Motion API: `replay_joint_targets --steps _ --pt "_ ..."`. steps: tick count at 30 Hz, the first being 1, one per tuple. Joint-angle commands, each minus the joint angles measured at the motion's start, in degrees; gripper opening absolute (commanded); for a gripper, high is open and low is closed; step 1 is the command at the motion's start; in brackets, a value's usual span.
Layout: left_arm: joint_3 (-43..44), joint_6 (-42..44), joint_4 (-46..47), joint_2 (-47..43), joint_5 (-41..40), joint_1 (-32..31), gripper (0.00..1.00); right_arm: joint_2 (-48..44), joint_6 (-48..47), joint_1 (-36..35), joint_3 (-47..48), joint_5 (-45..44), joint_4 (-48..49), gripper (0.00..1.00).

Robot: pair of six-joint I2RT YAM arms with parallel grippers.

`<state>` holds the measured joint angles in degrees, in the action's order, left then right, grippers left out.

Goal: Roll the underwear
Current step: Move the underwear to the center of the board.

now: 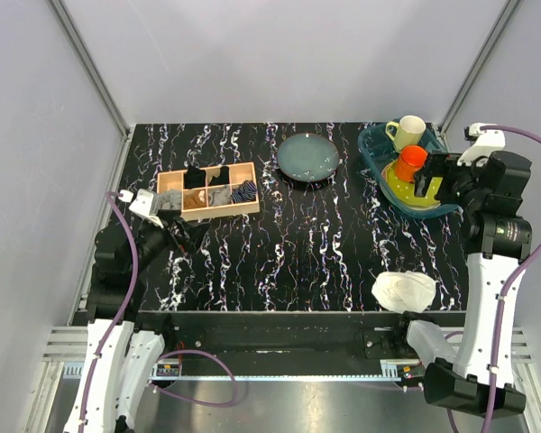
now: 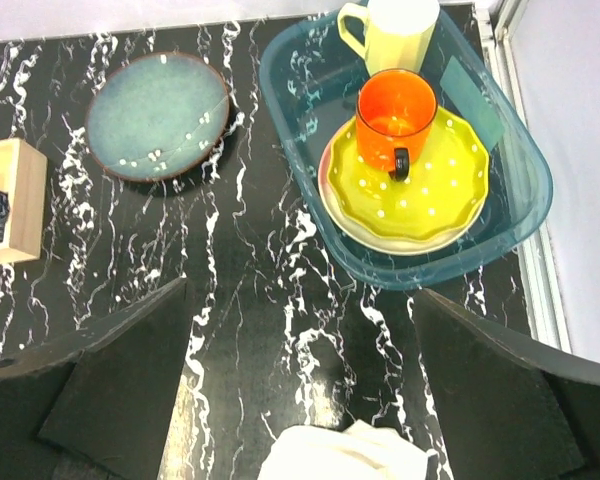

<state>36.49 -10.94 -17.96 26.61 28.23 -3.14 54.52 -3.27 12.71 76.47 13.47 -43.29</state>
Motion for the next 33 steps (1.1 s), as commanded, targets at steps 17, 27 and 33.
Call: replay_joint_targets --steps 17,27,33 --pt "0.0 -0.2 0.8 -2.1 -0.5 -4.2 0.99 7.6 -40.4 5.7 -12.9 12.8 -23.0 0.94" --pt "0.2 -0.2 0.4 0.4 0.6 -6.2 0.99 9.9 -52.4 -0.6 -30.9 5.0 -20.8 0.8" --pt "0.2 -0.1 -0.1 1.2 0.6 -6.2 0.99 15.7 -47.7 -9.9 -35.4 -2.9 -9.1 0.63"
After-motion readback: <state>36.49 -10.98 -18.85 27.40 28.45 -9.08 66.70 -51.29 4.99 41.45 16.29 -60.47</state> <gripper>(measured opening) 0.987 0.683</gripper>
